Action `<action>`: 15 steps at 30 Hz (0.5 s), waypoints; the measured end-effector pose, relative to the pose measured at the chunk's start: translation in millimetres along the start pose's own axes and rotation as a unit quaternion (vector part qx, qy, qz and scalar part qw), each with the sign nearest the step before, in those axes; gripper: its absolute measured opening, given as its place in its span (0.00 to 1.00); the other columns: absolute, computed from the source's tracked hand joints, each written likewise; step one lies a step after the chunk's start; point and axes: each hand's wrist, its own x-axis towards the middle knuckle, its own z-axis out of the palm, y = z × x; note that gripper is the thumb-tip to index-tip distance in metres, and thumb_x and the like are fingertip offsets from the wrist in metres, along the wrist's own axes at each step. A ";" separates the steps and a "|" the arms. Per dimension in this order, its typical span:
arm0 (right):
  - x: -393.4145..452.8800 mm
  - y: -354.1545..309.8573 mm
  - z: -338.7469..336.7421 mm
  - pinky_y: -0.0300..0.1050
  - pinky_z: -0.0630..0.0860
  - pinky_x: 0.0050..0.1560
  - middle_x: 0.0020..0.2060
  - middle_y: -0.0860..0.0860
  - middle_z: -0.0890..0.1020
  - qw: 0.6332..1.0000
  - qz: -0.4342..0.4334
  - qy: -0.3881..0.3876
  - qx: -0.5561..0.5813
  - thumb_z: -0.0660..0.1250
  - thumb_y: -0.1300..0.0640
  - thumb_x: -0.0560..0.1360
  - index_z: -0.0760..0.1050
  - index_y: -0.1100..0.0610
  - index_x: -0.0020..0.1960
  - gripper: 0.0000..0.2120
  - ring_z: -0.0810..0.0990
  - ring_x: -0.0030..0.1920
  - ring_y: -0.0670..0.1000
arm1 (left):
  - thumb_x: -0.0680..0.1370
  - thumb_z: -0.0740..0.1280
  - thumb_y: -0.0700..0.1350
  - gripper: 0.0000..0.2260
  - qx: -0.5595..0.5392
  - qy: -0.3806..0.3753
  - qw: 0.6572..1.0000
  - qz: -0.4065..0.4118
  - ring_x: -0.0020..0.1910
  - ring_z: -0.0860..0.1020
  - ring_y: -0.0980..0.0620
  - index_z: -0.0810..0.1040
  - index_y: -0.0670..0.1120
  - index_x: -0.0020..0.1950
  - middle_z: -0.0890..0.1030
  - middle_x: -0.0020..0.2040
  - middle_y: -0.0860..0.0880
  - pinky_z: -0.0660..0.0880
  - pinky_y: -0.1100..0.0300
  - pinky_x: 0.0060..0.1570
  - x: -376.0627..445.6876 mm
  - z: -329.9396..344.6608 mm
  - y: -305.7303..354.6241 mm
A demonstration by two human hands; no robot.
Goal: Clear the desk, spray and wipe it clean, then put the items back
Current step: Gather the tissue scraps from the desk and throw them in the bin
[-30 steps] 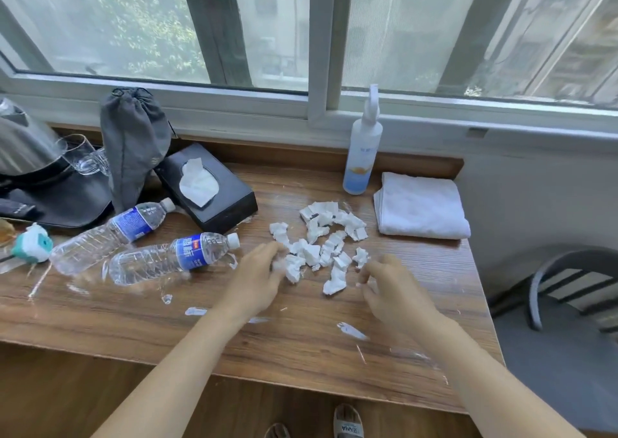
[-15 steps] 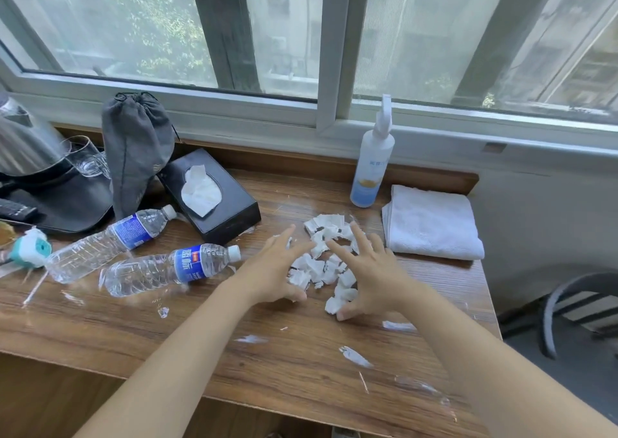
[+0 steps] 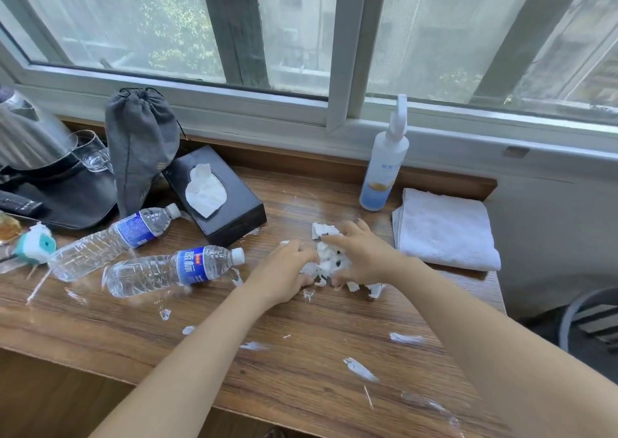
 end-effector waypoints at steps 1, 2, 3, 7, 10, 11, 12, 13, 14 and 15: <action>-0.3 0.5 3.5 0.48 0.70 0.61 0.58 0.48 0.67 1.000 0.002 0.015 0.026 0.77 0.37 0.68 0.68 0.46 0.75 0.39 0.62 0.58 0.50 | 0.83 0.69 0.50 0.14 -0.004 0.008 1.000 0.004 0.63 0.73 0.47 0.77 0.54 0.69 0.72 0.60 0.52 0.70 0.54 0.52 -0.2 1.8 0.0; -0.8 1.1 7.3 0.47 0.70 0.58 0.55 0.47 0.67 0.999 0.008 0.025 0.047 0.77 0.40 0.70 0.72 0.48 0.72 0.34 0.64 0.56 0.49 | 0.84 0.69 0.50 0.13 -0.011 0.015 1.000 0.006 0.62 0.74 0.46 0.77 0.53 0.68 0.73 0.60 0.51 0.69 0.54 0.51 0.0 3.9 -0.4; -1.9 0.3 9.4 0.46 0.71 0.54 0.53 0.48 0.68 0.997 0.011 0.034 0.061 0.76 0.44 0.72 0.74 0.51 0.69 0.28 0.67 0.54 0.49 | 0.84 0.68 0.49 0.12 -0.023 0.024 0.999 0.009 0.61 0.74 0.46 0.78 0.52 0.67 0.73 0.59 0.51 0.68 0.55 0.51 -0.1 5.8 -0.7; -13.0 -0.1 9.6 0.49 0.74 0.49 0.49 0.51 0.71 0.991 0.045 0.070 0.109 0.72 0.60 0.76 0.77 0.58 0.59 0.12 0.75 0.49 0.54 | 0.82 0.70 0.42 0.06 -0.107 0.087 0.990 0.006 0.54 0.75 0.49 0.82 0.49 0.58 0.73 0.48 0.55 0.65 0.63 0.46 -3.7 7.2 -5.4; -36.2 8.8 -0.8 0.39 0.67 0.43 0.47 0.48 0.71 0.978 0.088 0.125 0.145 0.71 0.62 0.76 0.77 0.56 0.59 0.12 0.72 0.47 0.51 | 0.81 0.71 0.42 0.04 -0.126 0.135 0.983 -0.021 0.52 0.76 0.49 0.83 0.50 0.55 0.78 0.49 0.51 0.66 0.56 0.47 -7.7 0.0 -14.2; -46.6 13.0 -3.6 0.36 0.65 0.41 0.46 0.47 0.70 0.975 0.102 0.132 0.147 0.71 0.62 0.76 0.78 0.55 0.59 0.12 0.72 0.46 0.50 | 0.81 0.71 0.43 0.04 -0.134 0.142 0.980 -0.027 0.51 0.76 0.49 0.82 0.50 0.54 0.79 0.49 0.50 0.67 0.54 0.47 -9.5 -2.9 -15.2; -57.6 16.5 -5.9 0.35 0.64 0.40 0.45 0.45 0.70 0.974 0.115 0.132 0.146 0.71 0.61 0.77 0.77 0.54 0.58 0.11 0.72 0.45 0.50 | 0.81 0.71 0.43 0.04 -0.140 0.141 0.980 -0.032 0.51 0.76 0.48 0.82 0.50 0.54 0.79 0.48 0.49 0.69 0.53 0.48 -11.2 -5.5 -14.6; -69.0 18.2 -8.3 0.35 0.63 0.39 0.44 0.44 0.69 0.973 0.126 0.126 0.145 0.71 0.60 0.77 0.77 0.52 0.56 0.09 0.71 0.44 0.49 | 0.81 0.71 0.43 0.04 -0.140 0.132 0.981 -0.032 0.51 0.76 0.48 0.82 0.49 0.54 0.79 0.49 0.49 0.70 0.52 0.49 -12.8 -8.0 -12.0; -79.4 18.7 -9.5 0.35 0.63 0.39 0.43 0.43 0.69 0.973 0.137 0.115 0.148 0.73 0.56 0.77 0.76 0.51 0.54 0.08 0.71 0.43 0.49 | 0.81 0.71 0.44 0.04 -0.138 0.114 0.983 -0.028 0.52 0.76 0.48 0.82 0.49 0.55 0.79 0.50 0.50 0.71 0.52 0.51 -14.5 -9.6 -7.3; -88.7 18.3 -9.8 0.37 0.64 0.40 0.44 0.44 0.70 0.972 0.147 0.104 0.152 0.75 0.52 0.76 0.76 0.51 0.53 0.10 0.72 0.43 0.48 | 0.82 0.71 0.45 0.04 -0.135 0.093 0.986 -0.019 0.53 0.76 0.50 0.82 0.50 0.56 0.78 0.50 0.53 0.71 0.52 0.51 -16.5 -9.9 -0.5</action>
